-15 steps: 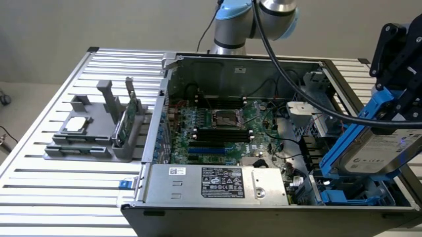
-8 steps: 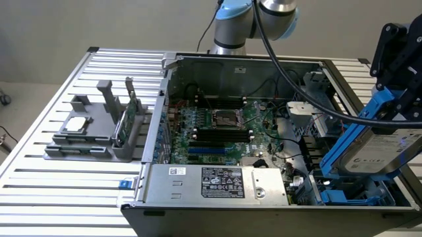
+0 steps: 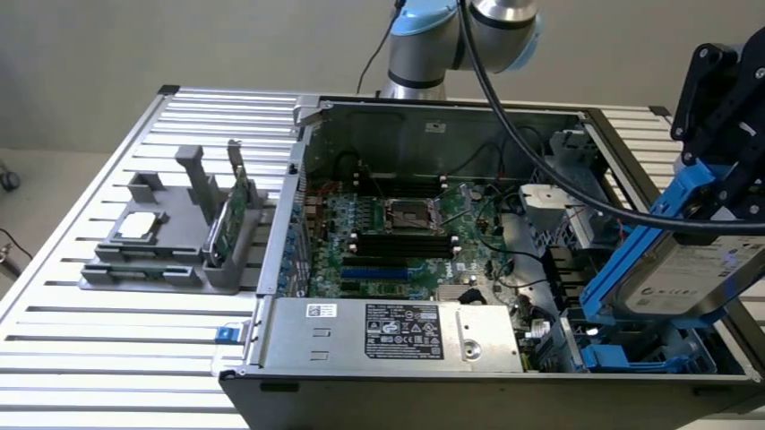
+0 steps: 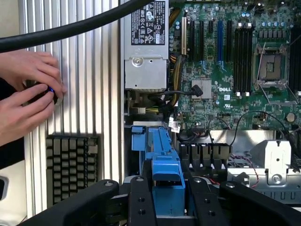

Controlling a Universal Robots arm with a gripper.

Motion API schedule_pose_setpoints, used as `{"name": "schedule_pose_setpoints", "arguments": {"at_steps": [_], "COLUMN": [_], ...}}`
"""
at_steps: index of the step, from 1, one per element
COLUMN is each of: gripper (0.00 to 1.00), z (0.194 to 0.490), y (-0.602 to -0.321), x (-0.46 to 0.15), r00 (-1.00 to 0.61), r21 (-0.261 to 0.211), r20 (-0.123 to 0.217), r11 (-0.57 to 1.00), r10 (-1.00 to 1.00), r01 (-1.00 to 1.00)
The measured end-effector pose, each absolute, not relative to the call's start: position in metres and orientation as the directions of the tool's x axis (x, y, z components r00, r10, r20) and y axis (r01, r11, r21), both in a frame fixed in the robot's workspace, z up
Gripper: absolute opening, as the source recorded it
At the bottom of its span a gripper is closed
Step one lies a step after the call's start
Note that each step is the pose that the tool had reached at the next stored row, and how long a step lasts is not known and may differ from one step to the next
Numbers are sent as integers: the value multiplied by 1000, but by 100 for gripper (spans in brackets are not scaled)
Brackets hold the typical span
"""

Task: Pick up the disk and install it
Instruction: 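Insert the disk into the insertion slot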

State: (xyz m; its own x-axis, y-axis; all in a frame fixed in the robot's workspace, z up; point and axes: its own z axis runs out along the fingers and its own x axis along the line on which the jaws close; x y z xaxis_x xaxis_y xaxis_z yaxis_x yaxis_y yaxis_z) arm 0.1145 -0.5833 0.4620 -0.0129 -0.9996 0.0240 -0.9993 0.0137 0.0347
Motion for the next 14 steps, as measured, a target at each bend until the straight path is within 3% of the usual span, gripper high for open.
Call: {"name": "schedule_pose_setpoints", "arguments": {"at_steps": [14], "gripper": [33], "z": [449], "y": [-583], "x": [114], "r00": [-13], "r21": [31], "r20": [23], "r11": [14], "r10": [-1000], "r01": [-999]}}
